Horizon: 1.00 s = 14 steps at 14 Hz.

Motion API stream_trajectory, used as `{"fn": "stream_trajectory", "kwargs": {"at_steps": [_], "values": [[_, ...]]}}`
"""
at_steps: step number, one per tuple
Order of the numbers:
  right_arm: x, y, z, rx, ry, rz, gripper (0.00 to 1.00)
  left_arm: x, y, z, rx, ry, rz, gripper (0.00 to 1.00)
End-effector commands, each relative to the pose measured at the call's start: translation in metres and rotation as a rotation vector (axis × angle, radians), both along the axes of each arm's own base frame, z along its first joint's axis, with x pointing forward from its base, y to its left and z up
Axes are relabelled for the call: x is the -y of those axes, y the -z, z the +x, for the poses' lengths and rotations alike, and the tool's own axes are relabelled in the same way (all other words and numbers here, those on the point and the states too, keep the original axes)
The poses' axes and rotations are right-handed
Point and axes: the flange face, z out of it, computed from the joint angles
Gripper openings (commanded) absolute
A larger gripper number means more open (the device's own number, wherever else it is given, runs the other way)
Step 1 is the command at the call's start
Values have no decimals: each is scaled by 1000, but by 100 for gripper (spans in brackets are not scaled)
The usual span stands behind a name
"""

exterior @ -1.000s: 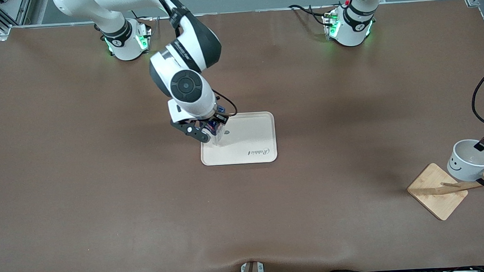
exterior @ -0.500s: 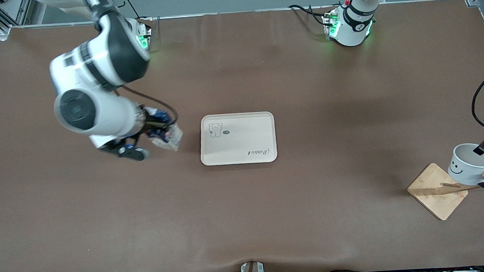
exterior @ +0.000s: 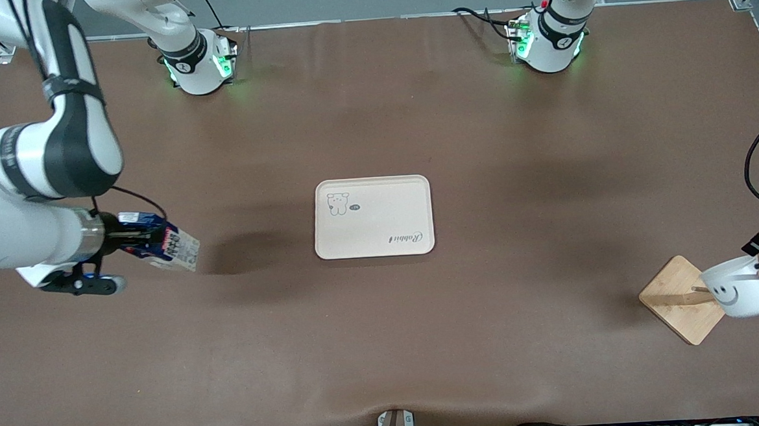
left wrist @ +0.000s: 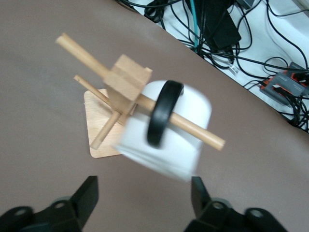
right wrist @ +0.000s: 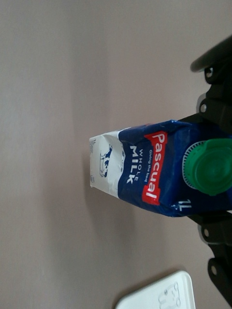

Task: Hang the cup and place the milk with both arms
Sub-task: 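Lift the milk carton off the tray and carry it aside with the right gripper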

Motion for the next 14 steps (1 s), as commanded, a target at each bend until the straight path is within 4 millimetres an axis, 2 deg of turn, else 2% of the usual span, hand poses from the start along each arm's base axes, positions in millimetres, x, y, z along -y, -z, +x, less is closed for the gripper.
{"fn": "stream_trajectory", "kwargs": {"at_steps": [1, 3, 5, 7, 9, 11, 14], "values": [[35, 16, -6, -25, -10, 8, 0, 13, -19, 0, -35, 35, -5, 100], [70, 25, -11, -45, -21, 30, 0, 26, -39, -4, -76, 64, -2, 100], [94, 32, -20, -71, -35, 1, 0, 40, -57, -8, -127, 104, 45, 100], [107, 39, -33, -97, -29, -2, 0, 54, -77, -13, -188, 143, 75, 100], [122, 61, -50, -123, -22, -2, 1, 64, -95, -19, -233, 162, 69, 100], [124, 81, -71, -109, -31, 8, 1, 66, -108, -27, -282, 193, 67, 100], [124, 94, -79, -113, -30, 11, 1, 75, -127, -39, -309, 305, 92, 100]]}}
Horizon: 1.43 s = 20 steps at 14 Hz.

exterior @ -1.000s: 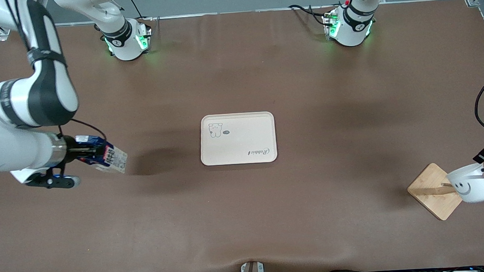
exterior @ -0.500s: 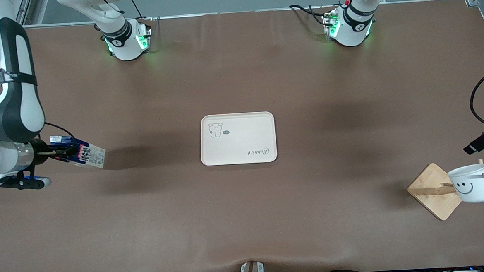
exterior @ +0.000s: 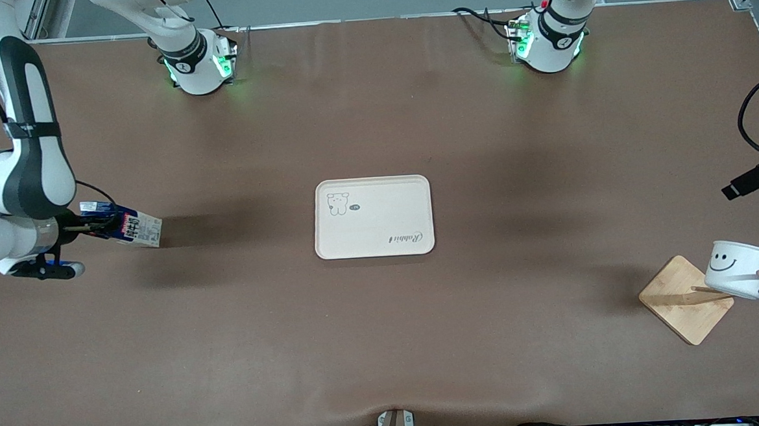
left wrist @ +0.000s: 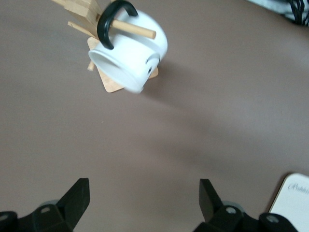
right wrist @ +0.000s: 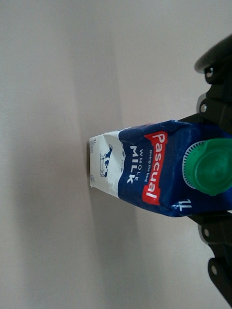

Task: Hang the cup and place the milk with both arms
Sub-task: 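Lift the milk carton off the tray and carry it aside with the right gripper, then set the milk on the table with the right gripper while the left gripper withdraws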

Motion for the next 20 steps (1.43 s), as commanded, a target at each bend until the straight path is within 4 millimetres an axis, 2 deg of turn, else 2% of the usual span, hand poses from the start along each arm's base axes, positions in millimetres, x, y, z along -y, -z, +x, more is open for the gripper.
{"fn": "stream_trajectory", "kwargs": {"at_steps": [1, 3, 4, 5, 6, 7, 8, 9, 10, 12, 15, 18, 20], "values": [[-2, -5, -16, 5, -21, -4, 1, 6, -25, -12, -7, 92, 23, 100], [-3, -3, -16, 4, -20, -2, 2, 25, -32, -21, -39, 130, 34, 100], [-3, -1, -16, 1, -19, -1, 4, 29, -40, -24, -33, 137, 38, 100], [-3, 4, -18, -1, -18, 2, 6, 43, -50, -28, -18, 154, 58, 100], [-4, 11, -21, 3, -16, 3, 13, 70, -51, -30, -23, 196, 67, 100], [-4, 15, -22, 4, -16, 3, 24, 64, -56, -37, -42, 181, 87, 100], [-4, 15, -22, 5, -16, 3, 61, 77, -57, -43, -55, 207, 92, 100], [-4, 16, -22, 4, -16, 3, 100, 82, -61, -47, -63, 222, 100, 100], [-4, 15, -22, 5, -16, 2, 100, 94, -66, -53, -56, 240, 109, 100], [-3, 12, -20, 11, -11, 1, 100, 104, -72, -66, -52, 251, 120, 100], [-2, 0, -13, 31, -9, -3, 100, 119, -71, -82, -59, 278, 124, 100], [-1, -11, -6, 55, -10, -5, 100, 116, -70, -95, -60, 286, 84, 100], [0, -33, 4, 78, -8, -8, 100, 117, -73, -98, -53, 287, 85, 100]]}}
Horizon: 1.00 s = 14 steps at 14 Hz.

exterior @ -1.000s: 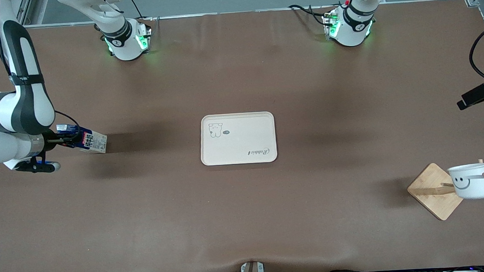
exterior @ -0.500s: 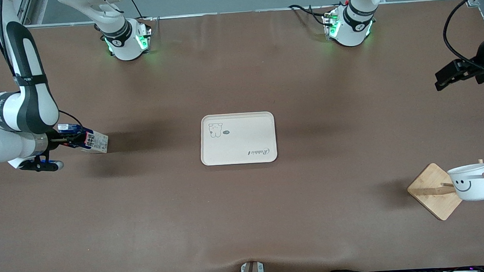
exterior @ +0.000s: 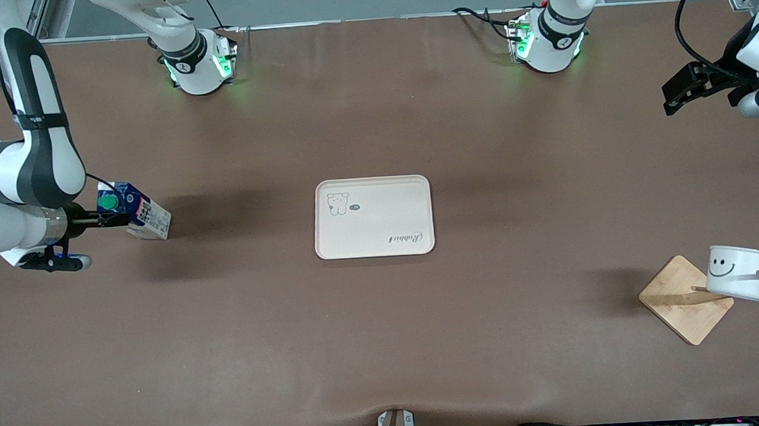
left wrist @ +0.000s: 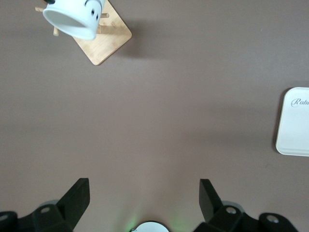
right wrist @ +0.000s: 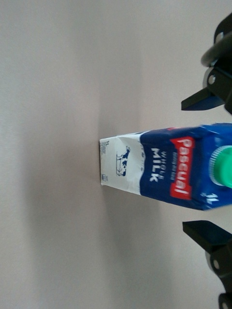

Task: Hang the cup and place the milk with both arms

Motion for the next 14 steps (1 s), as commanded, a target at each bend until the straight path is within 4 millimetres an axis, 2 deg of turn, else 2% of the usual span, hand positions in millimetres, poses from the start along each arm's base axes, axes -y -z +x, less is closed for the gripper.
{"fn": "stream_trajectory", "kwargs": {"at_steps": [1, 4, 7, 9, 11, 12, 14], "values": [[3, -36, 13, 49, -3, -9, 100, 0, -4, -12, 11, 18, -15, 100], [-3, -84, 35, 155, -21, -21, 100, 0, -5, -12, 12, 19, -14, 100], [-21, -147, 47, 243, -52, -18, 100, 5, -4, -11, 11, 27, -14, 100], [-38, -203, 34, 329, -55, 63, 100, 4, -5, -10, 14, 22, -16, 100], [-56, -242, 8, 376, -202, 96, 100, 1, -5, -10, 14, 13, -16, 100], [-63, -257, -4, 395, -226, 101, 100, 1, -5, -10, 14, 9, -16, 100], [-64, -274, -23, 415, -235, 93, 100, 0, -4, -10, 13, 7, -16, 100]]}}
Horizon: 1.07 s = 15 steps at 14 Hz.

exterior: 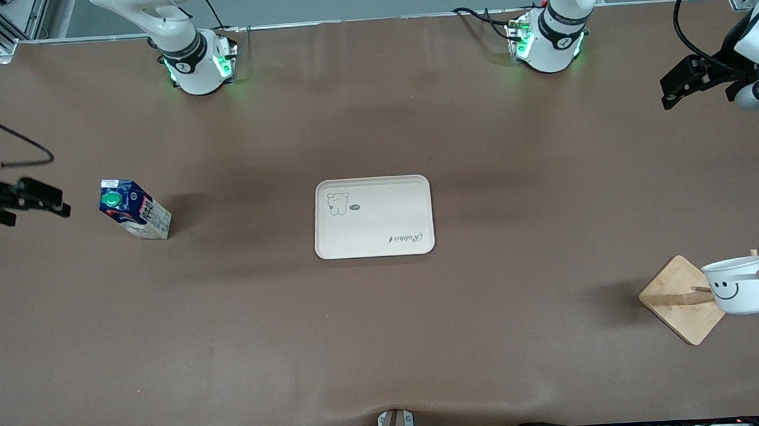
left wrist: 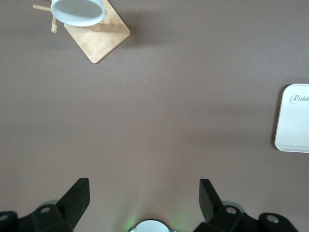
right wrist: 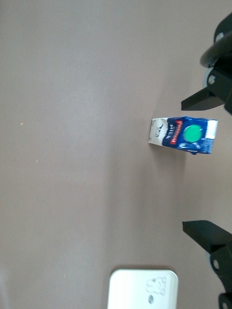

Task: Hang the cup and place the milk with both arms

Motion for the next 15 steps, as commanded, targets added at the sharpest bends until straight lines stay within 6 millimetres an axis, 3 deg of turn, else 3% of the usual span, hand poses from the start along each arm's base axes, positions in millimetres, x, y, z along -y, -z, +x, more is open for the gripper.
{"fn": "stream_trajectory", "kwargs": {"at_steps": [1, 5, 15], "values": [[4, -13, -31, 20, -31, 7, 100, -2, -4, -5, 10, 2, -15, 100], [9, -27, -47, 1, -30, -16, 100, -2, -6, -5, 15, 2, -14, 100], [9, -32, -41, -16, -29, -35, 100, -1, -5, -5, 6, 12, -45, 100]]}}
